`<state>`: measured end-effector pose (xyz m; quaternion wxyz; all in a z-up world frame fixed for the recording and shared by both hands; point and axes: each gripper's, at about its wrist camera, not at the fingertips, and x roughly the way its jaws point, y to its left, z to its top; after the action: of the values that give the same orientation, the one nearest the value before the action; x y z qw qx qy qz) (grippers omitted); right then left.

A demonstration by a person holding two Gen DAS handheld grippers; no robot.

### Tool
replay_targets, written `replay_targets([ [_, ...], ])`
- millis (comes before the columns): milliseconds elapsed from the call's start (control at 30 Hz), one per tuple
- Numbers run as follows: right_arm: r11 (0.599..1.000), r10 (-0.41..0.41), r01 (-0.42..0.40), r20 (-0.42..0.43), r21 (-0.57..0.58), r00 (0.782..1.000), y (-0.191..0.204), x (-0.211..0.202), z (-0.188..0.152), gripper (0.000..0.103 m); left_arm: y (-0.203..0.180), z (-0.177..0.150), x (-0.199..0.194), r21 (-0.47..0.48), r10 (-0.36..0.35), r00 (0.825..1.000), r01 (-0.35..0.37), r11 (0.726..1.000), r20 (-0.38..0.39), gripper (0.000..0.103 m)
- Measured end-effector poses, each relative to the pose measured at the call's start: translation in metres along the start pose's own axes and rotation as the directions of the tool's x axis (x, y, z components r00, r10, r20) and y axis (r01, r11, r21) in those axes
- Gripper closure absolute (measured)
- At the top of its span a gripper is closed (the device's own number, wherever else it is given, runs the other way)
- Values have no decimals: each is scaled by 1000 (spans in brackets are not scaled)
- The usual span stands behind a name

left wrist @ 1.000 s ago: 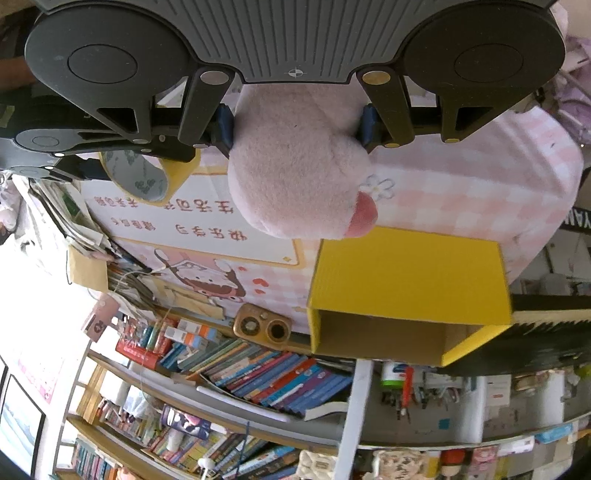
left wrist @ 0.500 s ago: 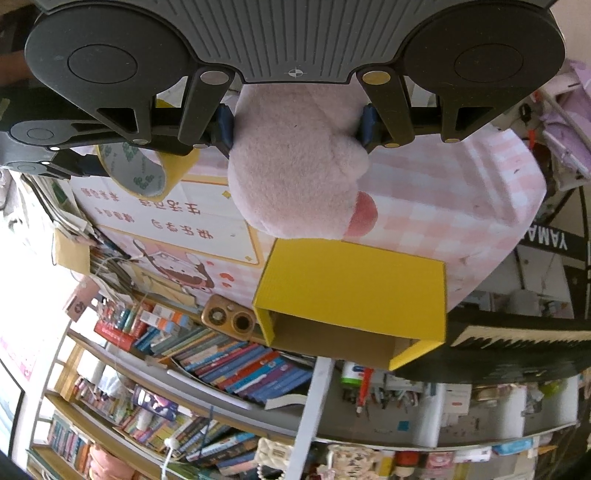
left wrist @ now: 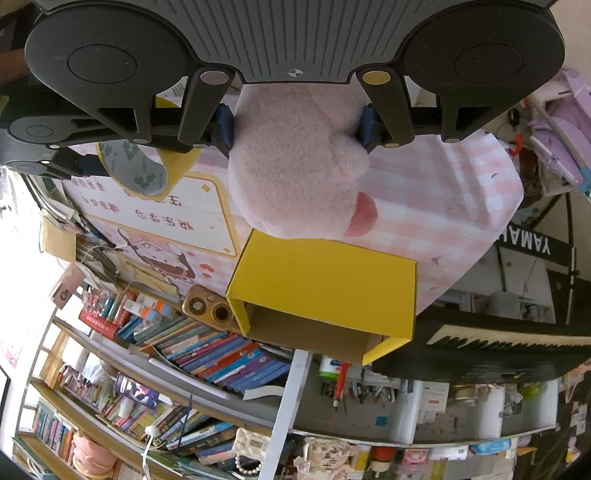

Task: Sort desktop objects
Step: 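Carry the plush pig with the left tool while the right carries the tape roll to the yellow box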

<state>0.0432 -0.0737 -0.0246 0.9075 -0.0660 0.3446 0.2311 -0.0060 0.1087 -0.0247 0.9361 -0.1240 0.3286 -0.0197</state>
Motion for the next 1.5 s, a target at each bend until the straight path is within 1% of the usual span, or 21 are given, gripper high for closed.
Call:
replay_targets([
  [567, 1000, 8, -8, -7, -4, 1000, 2, 7, 3, 13, 3, 1, 2, -4, 3, 1000, -3, 1000, -4, 43],
  [1067, 998, 40, -41, -19, -51, 999, 10, 21, 16, 13, 15, 10, 10, -35, 16, 1000, -15, 999, 5, 43],
  [1333, 995, 54, -53, 13, -89, 998, 4, 30, 33, 13, 20, 29, 21, -55, 49, 998, -47, 997, 43, 43],
  [1500, 992, 81, -75, 59, -104, 995, -4, 41, 61, 13, 18, 55, 31, -47, 62, 994, -58, 997, 88, 43],
])
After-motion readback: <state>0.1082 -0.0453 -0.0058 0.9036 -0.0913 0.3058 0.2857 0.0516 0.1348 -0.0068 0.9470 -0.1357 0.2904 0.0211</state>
